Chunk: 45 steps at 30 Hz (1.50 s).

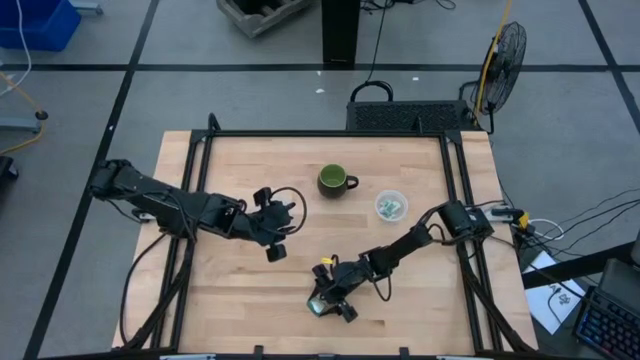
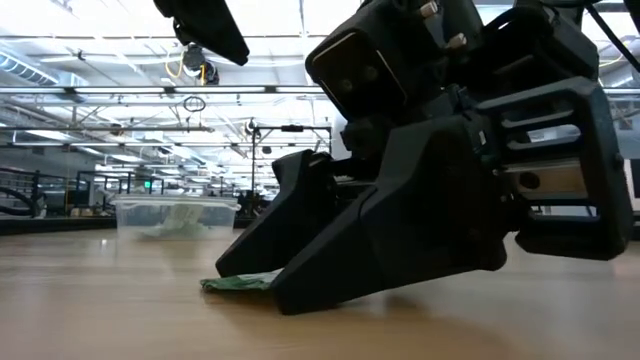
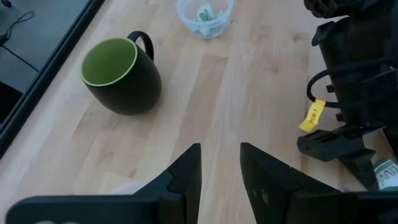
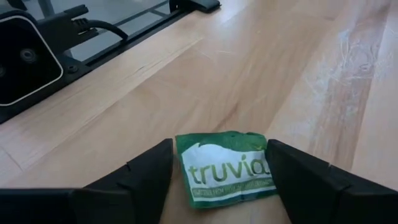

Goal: Pick and place Stevia / Truvia into bins
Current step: Put the dark green truvia packet into the right transparent container

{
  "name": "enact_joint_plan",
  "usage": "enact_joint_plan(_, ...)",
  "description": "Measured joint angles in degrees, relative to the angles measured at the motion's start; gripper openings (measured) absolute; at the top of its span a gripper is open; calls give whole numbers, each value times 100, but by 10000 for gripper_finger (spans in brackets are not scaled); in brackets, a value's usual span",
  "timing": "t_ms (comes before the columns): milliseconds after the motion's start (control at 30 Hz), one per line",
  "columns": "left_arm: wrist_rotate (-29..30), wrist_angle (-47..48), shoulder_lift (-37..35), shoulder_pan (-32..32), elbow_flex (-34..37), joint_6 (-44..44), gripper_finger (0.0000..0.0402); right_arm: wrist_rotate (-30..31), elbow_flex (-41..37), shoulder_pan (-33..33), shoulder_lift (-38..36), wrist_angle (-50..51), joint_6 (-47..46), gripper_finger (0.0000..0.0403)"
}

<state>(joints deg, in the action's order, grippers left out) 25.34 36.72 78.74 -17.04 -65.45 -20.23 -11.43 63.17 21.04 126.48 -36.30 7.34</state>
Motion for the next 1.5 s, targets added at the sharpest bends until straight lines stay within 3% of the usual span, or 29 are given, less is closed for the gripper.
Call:
enact_joint_plan(667, 4, 38, 0, 0, 0, -4, 118, 201, -32, -83, -39, -552, 257, 69)
enact_joint_plan(900, 7, 38, 0, 0, 4, -10, 118, 756, -92, -121, -660, -135, 323, 9)
enact_joint_plan(1033, 13, 40, 0, 0, 4, -22, 118, 1321, -284, -117, -1221, 330, 534, 5)
enact_joint_plan(1167, 13, 37, 0, 0, 4, 2, 118, 1339, -562, -156, -1795, 462, 418, 1)
enact_joint_plan(1267, 13, 37, 0, 0, 4, 2, 118, 1980, -875, -148, -2291, 958, 394, 1)
enact_joint_plan(1500, 13, 23, 0, 0, 7, 13, 118, 4544, -1832, -164, -3925, 2107, 113, 1)
